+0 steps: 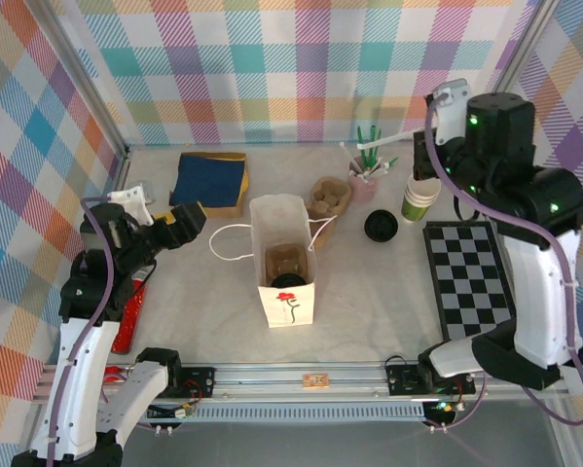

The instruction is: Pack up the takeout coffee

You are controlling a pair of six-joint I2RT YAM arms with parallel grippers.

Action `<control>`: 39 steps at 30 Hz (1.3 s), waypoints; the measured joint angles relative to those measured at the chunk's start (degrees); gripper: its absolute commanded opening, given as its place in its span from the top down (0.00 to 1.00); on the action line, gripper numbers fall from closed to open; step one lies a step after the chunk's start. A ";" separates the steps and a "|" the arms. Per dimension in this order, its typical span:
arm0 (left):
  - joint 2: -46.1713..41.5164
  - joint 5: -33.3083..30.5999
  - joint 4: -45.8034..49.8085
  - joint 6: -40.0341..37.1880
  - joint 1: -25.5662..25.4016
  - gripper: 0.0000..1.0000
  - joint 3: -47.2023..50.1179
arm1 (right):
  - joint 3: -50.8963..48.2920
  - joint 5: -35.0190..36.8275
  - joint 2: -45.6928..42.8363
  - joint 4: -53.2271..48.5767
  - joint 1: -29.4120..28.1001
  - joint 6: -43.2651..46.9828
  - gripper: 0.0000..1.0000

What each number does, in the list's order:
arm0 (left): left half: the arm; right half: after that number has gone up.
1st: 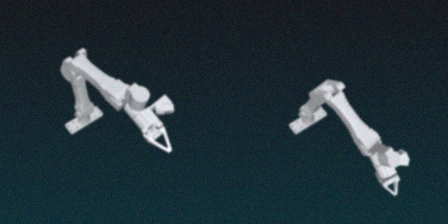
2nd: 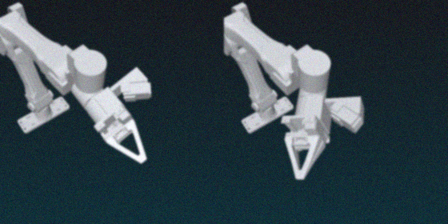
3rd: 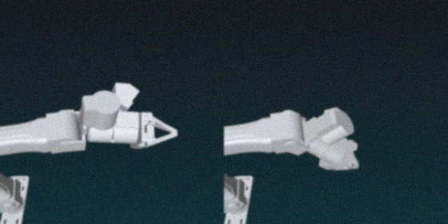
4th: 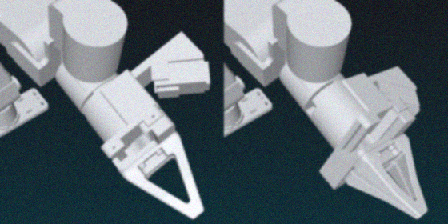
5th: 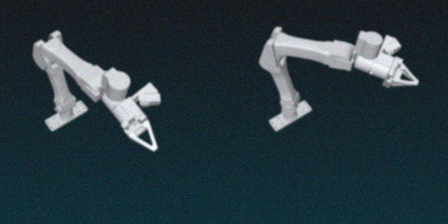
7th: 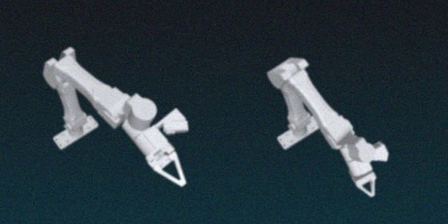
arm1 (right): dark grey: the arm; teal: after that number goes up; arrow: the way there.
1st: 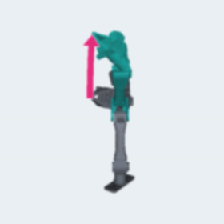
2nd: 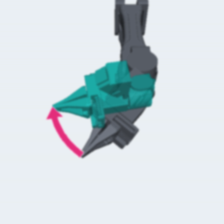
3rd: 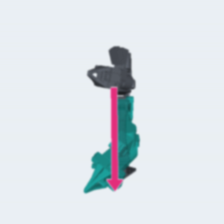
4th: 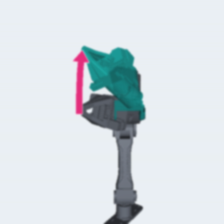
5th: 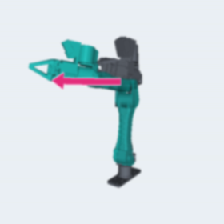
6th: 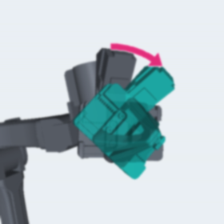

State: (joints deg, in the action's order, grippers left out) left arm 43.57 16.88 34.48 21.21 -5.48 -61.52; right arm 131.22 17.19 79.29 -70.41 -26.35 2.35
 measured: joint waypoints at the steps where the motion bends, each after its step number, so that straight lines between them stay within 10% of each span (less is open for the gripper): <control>1: 0.00 0.00 0.09 0.00 0.00 0.07 0.00 | -0.15 -1.64 -0.94 0.00 0.00 -0.07 1.00; 19: -1.77 -0.04 1.81 -0.24 0.00 0.07 0.04 | 0.15 -25.38 -1.97 -3.61 -1.22 -3.74 1.00; 39: -1.42 -0.96 3.04 -1.53 0.00 0.07 0.04 | 4.35 -17.88 7.45 -11.13 -14.53 -4.50 1.00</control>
State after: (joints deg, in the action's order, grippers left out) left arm 42.15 15.92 37.52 19.68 -5.48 -61.47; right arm 135.57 -0.69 86.74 -81.54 -40.88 -2.15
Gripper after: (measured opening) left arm 0.930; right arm 0.047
